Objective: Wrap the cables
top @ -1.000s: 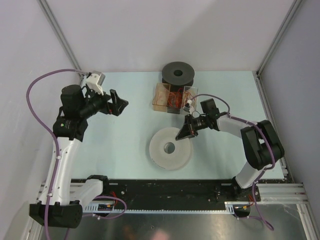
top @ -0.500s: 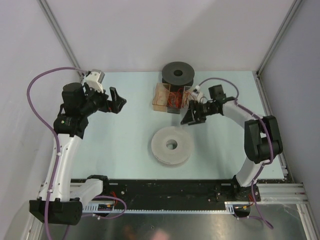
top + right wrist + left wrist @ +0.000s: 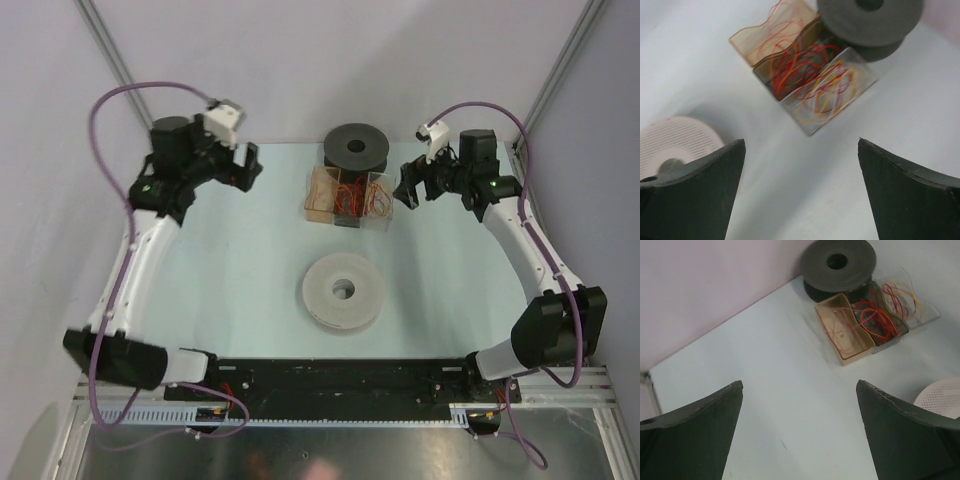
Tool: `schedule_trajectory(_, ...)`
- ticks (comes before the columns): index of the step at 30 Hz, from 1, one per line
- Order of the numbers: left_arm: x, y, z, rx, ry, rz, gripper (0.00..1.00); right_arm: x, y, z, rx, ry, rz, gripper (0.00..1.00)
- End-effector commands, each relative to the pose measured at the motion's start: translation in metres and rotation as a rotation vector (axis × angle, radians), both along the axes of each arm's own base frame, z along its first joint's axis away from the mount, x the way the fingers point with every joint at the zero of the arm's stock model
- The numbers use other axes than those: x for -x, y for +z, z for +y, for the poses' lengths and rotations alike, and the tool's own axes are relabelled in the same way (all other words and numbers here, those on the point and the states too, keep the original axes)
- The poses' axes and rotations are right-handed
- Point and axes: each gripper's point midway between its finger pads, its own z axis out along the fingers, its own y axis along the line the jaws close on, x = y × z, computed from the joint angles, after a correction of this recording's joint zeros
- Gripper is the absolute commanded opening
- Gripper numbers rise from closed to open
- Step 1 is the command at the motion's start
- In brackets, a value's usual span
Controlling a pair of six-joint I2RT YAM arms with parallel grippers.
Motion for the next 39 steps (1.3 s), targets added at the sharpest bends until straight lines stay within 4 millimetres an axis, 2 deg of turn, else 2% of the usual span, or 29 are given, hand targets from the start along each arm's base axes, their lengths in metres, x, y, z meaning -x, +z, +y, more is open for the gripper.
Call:
schedule_trajectory(1, -0.034, -0.031, -0.044, -0.292, -0.229, -0.064, 1.0, -0.028, 0.033, -0.003, 0.137, -0.01, -0.222, 0.99)
schedule_trajectory(3, -0.051, -0.049, -0.065, -0.33, -0.317, -0.054, 0.99, -0.031, 0.032, 0.001, 0.168, -0.016, -0.233, 0.99)
schedule_trajectory(6, -0.074, -0.065, -0.097, -0.291, -0.443, -0.039, 0.99, -0.031, 0.029, 0.009, 0.145, -0.022, -0.209, 0.99)
schedule_trajectory(10, -0.104, -0.095, -0.133, -0.252, -0.603, -0.034, 0.92, -0.027, 0.018, 0.016, 0.101, -0.012, -0.142, 0.99)
schedule_trajectory(14, -0.131, -0.119, -0.158, -0.243, -0.683, -0.042, 0.83, -0.026, 0.012, 0.017, 0.066, -0.01, -0.096, 0.99)
schedule_trajectory(21, -0.163, -0.178, -0.18, -0.343, -0.717, -0.032, 0.72, -0.024, 0.01, 0.008, 0.052, -0.012, -0.072, 0.99)
schedule_trajectory(29, -0.178, -0.241, -0.184, -0.407, -0.685, 0.06, 0.7, -0.021, 0.004, -0.002, 0.043, -0.013, -0.031, 0.99)
schedule_trajectory(31, -0.182, -0.251, -0.182, -0.418, -0.665, 0.076, 0.68, -0.02, 0.004, -0.004, 0.043, -0.017, -0.026, 0.99)
schedule_trajectory(33, -0.186, -0.258, -0.18, -0.435, -0.654, 0.082, 0.61, -0.019, 0.003, -0.005, 0.044, -0.021, -0.019, 0.99)
schedule_trajectory(35, -0.188, -0.26, -0.179, -0.446, -0.649, 0.083, 0.47, -0.018, 0.002, -0.007, 0.048, -0.024, -0.015, 0.99)
schedule_trajectory(37, -0.187, -0.252, -0.18, -0.437, -0.647, 0.073, 0.29, -0.018, 0.001, -0.009, 0.049, -0.026, -0.01, 0.99)
schedule_trajectory(39, -0.184, -0.234, -0.182, -0.411, -0.649, 0.053, 0.14, -0.017, 0.001, -0.01, 0.045, -0.026, -0.005, 0.99)
